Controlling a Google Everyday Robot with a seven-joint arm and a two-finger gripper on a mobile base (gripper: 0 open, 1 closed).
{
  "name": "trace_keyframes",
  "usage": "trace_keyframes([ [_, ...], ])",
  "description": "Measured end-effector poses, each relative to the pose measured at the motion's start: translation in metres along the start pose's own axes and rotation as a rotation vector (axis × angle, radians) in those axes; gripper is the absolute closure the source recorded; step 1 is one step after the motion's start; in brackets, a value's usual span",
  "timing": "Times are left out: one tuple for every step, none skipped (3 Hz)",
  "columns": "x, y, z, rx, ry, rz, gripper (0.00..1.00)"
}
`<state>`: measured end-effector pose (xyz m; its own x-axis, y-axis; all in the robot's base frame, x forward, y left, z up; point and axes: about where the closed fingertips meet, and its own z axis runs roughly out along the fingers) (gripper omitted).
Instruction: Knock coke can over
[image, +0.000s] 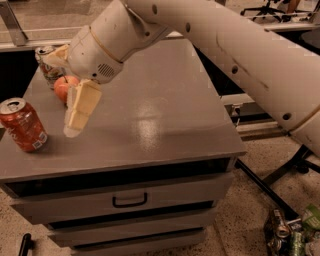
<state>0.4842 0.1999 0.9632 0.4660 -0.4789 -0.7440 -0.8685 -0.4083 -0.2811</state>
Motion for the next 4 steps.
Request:
trace_keyframes([
  [0.0,0.0,-0.001,0.001,0.0,0.0,0.0],
  [0.001,-0.011,0.009,0.044,-0.087,-0.014,0.0],
  [0.003,-0.035,0.033,0.108,-0.209,-0.023,0.0],
  [0.007,-0.051,0.05,0.128,-0.241,-0.004,0.0],
])
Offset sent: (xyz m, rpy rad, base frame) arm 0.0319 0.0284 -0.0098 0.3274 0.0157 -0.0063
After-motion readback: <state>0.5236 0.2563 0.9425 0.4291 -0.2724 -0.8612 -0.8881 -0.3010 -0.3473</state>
